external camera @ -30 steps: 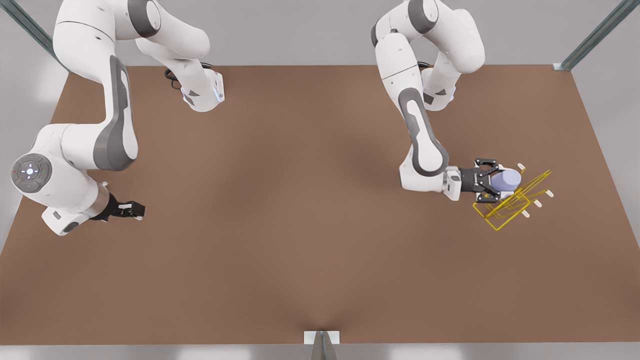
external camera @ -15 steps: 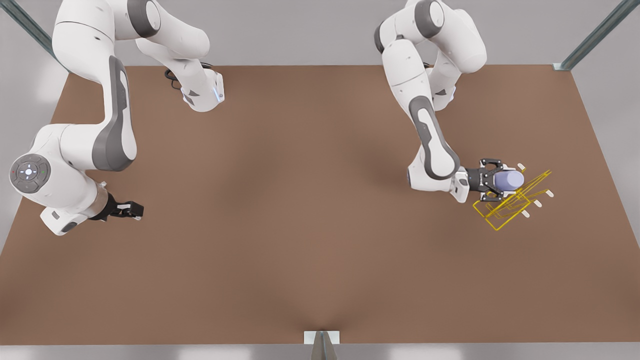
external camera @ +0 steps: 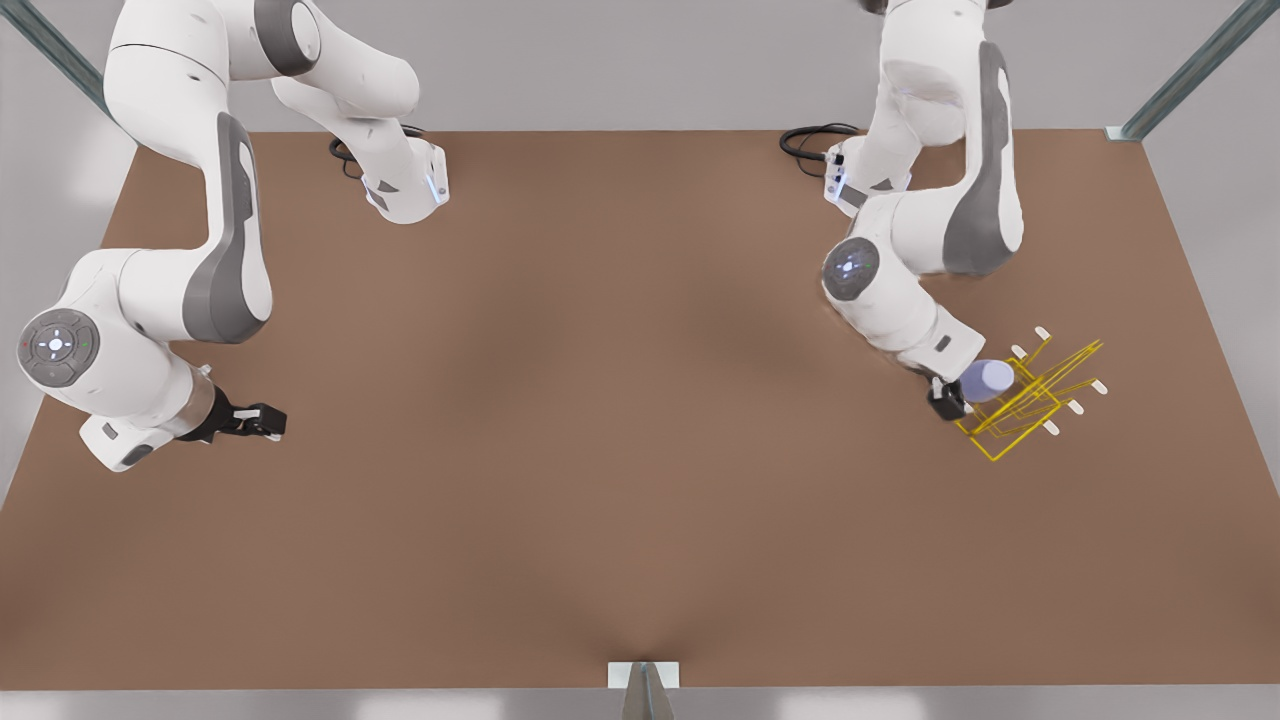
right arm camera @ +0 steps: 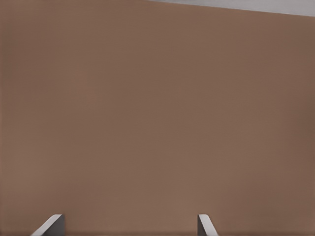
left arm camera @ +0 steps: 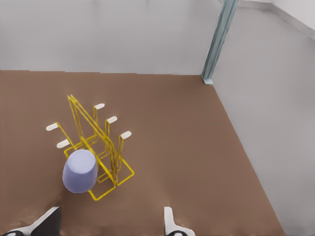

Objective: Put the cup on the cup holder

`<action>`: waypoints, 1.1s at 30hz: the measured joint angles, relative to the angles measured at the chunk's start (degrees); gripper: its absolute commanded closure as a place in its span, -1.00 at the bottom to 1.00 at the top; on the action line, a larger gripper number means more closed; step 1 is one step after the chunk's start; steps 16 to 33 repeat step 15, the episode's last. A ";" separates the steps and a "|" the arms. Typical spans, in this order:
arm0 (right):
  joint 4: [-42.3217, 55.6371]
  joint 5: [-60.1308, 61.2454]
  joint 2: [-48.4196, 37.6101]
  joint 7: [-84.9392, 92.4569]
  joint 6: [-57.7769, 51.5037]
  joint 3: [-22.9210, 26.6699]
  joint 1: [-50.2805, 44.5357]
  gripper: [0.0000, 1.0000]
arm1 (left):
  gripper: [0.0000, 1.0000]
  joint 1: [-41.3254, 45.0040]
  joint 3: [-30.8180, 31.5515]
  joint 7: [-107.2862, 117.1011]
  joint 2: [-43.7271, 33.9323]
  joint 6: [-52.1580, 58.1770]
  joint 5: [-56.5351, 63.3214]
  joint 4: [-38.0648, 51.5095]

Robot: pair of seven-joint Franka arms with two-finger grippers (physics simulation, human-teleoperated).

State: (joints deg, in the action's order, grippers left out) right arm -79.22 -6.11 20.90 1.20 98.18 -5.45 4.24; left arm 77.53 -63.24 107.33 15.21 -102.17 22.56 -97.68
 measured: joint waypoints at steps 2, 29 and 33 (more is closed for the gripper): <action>0.00 0.00 0.00 -0.01 0.00 0.00 0.00 -1.00 | -1.00 -5.62 3.96 -10.47 -1.87 6.22 -9.97 6.32; 0.00 0.03 0.26 0.16 0.08 0.00 0.15 -1.00 | -1.00 -59.47 65.32 -57.85 -0.66 22.20 -23.14 21.66; 0.00 0.03 0.26 0.16 0.08 0.00 0.15 -1.00 | -1.00 -59.47 65.32 -57.85 -0.66 22.20 -23.14 21.66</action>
